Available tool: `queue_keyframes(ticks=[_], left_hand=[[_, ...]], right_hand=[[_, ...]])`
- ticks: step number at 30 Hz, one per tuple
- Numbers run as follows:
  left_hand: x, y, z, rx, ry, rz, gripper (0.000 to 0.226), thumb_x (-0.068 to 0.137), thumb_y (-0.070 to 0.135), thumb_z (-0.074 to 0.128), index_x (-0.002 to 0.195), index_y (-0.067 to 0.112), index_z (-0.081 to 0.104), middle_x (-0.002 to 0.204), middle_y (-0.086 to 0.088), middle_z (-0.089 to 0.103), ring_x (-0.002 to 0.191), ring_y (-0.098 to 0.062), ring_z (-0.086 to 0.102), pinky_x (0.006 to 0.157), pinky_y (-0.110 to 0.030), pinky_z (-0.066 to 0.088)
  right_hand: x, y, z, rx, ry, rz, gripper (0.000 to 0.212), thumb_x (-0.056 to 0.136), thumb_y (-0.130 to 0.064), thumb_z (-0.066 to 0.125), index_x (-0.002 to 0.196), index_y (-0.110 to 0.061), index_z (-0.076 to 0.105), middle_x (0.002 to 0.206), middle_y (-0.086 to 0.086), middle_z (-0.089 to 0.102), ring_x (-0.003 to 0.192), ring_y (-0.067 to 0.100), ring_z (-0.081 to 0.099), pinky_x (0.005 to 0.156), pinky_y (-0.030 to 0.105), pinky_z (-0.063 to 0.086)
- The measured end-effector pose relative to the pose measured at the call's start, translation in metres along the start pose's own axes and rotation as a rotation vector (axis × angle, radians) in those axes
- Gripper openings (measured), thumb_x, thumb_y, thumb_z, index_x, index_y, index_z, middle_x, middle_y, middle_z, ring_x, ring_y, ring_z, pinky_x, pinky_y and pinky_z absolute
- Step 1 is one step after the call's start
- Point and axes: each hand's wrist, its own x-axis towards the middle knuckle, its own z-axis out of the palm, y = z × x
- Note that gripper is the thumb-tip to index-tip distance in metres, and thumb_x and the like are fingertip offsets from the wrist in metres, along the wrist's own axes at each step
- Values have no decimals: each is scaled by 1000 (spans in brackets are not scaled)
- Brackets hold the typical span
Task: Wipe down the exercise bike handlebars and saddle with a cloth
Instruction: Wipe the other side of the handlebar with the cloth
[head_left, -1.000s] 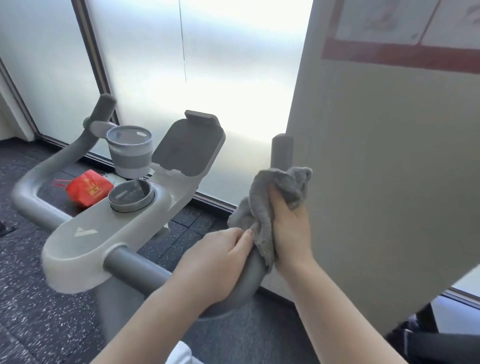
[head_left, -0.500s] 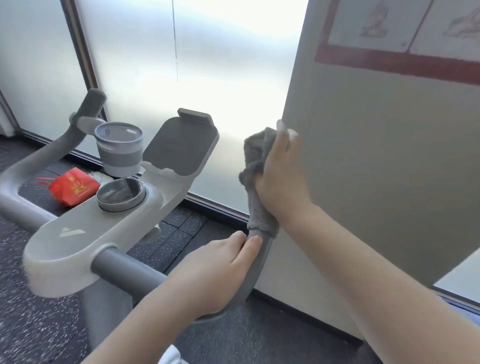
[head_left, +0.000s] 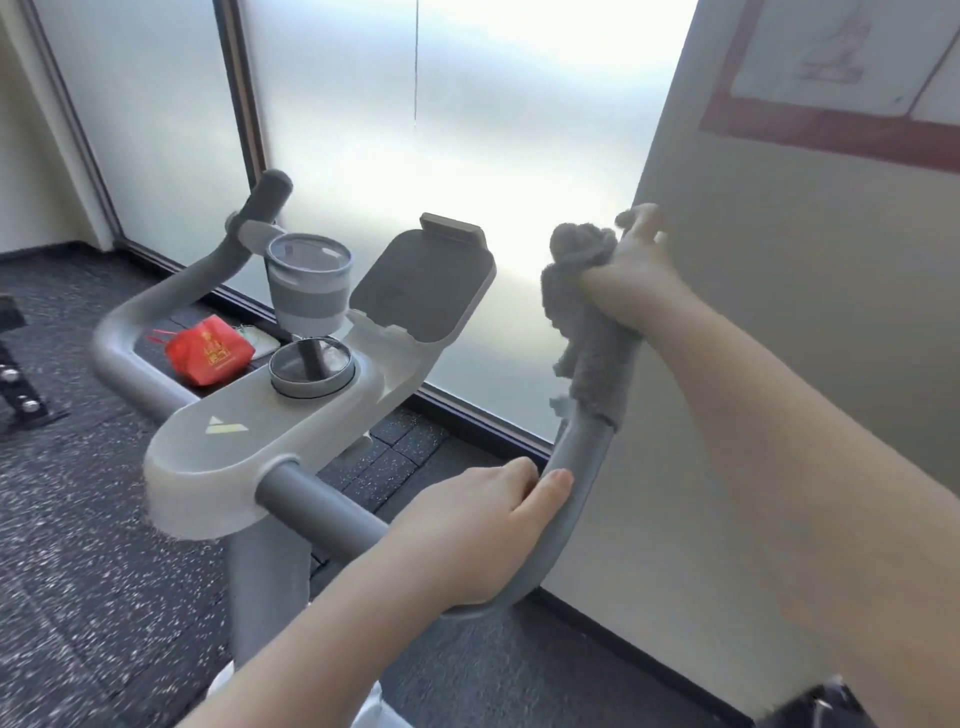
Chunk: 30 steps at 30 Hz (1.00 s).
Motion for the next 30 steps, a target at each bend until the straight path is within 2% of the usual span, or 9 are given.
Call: queue_keyframes(ticks=[2,4,7,11,16,19,22,25,30], left_hand=[[1,-1,-1,-27,-17,0,51,94,65,15,75,24,40,84,4,55,85,-23,56,82,-42,46],[2,-1,-2,-49,-22,1,52,94,65,16,75,23,41,84,3,56,84,-21,57,83,-42,47],[0,-1,-2,-49,-2,12,51,95,64,17,73,23,40,82,2,56,83,-22,57,81,-42,47],[1,-2,-1,-49,1,31,50,95,63,17,71,24,37,80,2,53,82,-22,55,76,-39,44],[4,-3,-1,-88,11,41,51,95,62,19,70,22,37,77,2,53,79,-21,55,80,-41,46],[4,-3,0,-111,-2,40,51,95,62,20,70,22,38,77,2,53,80,-21,55,83,-41,46],[3,-4,0,-102,0,48,51,95,62,20,70,22,38,77,1,54,80,-21,55,82,-42,46],[3,-4,2,-91,18,53,51,93,63,19,69,22,36,74,2,52,77,-19,53,77,-39,44],[5,-5,0,-117,17,51,50,93,62,20,69,21,37,74,1,52,77,-21,53,80,-41,46]], right_hand=[[10,-7,-19,40,-506,98,40,62,-33,69,94,-23,48,87,2,55,89,26,60,61,32,44],[19,-6,-31,20,-688,166,44,50,-35,81,83,-22,56,84,2,62,99,33,65,58,33,47],[14,-4,-32,-209,-278,35,57,59,-37,82,106,-19,56,106,4,57,101,32,59,74,35,49],[-24,4,-2,-194,248,-446,15,78,-17,65,90,-17,57,91,3,51,83,22,53,62,27,38],[-15,11,-3,-109,-68,-349,5,76,-25,75,74,-21,71,73,-6,66,75,12,61,65,24,47],[-5,11,-16,507,-515,74,14,87,-24,64,81,-12,67,73,1,67,68,16,63,59,24,50],[-7,19,9,747,-252,208,28,77,-34,71,85,-8,64,78,3,68,61,12,60,58,23,49],[-22,21,31,269,353,-93,23,84,-35,63,74,-16,54,65,-3,55,60,15,52,58,30,42],[-14,-10,0,-672,2,-99,35,92,-47,51,95,-14,60,95,6,58,79,25,52,64,29,36]])
